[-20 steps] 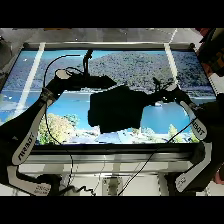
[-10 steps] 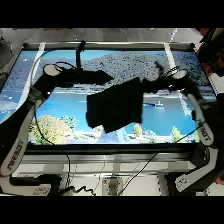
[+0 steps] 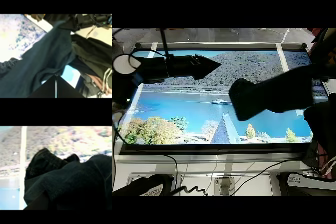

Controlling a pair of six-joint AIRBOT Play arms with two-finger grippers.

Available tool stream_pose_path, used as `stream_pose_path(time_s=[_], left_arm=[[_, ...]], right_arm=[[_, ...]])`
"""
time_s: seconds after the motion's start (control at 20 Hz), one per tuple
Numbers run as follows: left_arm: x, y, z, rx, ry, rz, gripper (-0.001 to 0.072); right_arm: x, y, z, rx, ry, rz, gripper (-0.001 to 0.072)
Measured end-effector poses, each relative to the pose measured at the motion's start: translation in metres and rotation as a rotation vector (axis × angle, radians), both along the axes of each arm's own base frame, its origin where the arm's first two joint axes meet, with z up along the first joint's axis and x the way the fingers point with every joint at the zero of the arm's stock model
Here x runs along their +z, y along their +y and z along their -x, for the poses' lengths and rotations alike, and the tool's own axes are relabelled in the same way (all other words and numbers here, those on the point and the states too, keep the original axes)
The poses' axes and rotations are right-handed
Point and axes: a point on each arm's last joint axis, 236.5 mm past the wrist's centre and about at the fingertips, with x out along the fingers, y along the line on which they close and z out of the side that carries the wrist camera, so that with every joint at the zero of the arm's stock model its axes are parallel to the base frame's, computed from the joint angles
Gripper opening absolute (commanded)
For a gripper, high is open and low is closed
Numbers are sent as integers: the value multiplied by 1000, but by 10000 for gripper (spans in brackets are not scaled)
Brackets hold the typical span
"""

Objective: Fold the clothes and pants, and hang the long-sleeved shirts on hangers.

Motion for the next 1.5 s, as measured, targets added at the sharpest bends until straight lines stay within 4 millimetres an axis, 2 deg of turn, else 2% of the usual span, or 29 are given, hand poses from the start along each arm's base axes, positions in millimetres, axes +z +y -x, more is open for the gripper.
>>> stream_pose_path(time_s=[0.05,0.15,0.2,0.3,0.4,0.5,0.55,0.7,0.8,0.9,1.0,1.05,1.15,1.2,1.35,1.5], left_arm=[[2,1,2,0,-6,1,20],[5,2,4,1,-20,-4,20],[5,2,4,2,-25,-8,20],[4,3,4,6,-34,-23,20],[2,7,3,14,-41,-39,20],[3,17,0,34,-49,-50,20],[7,26,-3,56,-57,-52,20],[20,58,-11,136,-84,-50,20],[32,86,-14,201,-113,-53,20],[45,114,-15,271,-144,-56,20],[55,139,-15,336,-167,-60,20],[59,150,-15,367,-178,-62,20],[64,165,-16,407,-189,-66,20],[65,170,-16,419,-192,-68,20],[64,177,-19,438,-191,-72,20],[58,182,-25,446,-173,-73,20]], right_arm=[[1,-4,5,-12,11,-1,35],[4,8,7,4,15,-11,35],[7,21,5,27,9,-18,35],[11,62,-2,102,-11,-26,35],[17,120,-6,205,-38,-31,36],[22,193,2,347,-57,-42,36],[25,227,9,413,-68,-50,36],[34,326,53,629,-80,-94,36],[43,372,84,738,-86,-136,36],[52,403,111,818,-88,-188,35],[59,417,122,861,-108,-214,35],[60,418,121,860,-122,-207,35],[48,401,95,801,-153,-121,35],[37,386,74,748,-167,-56,35],[-19,331,6,578,-126,109,35],[-93,291,-46,461,-37,184,36]])
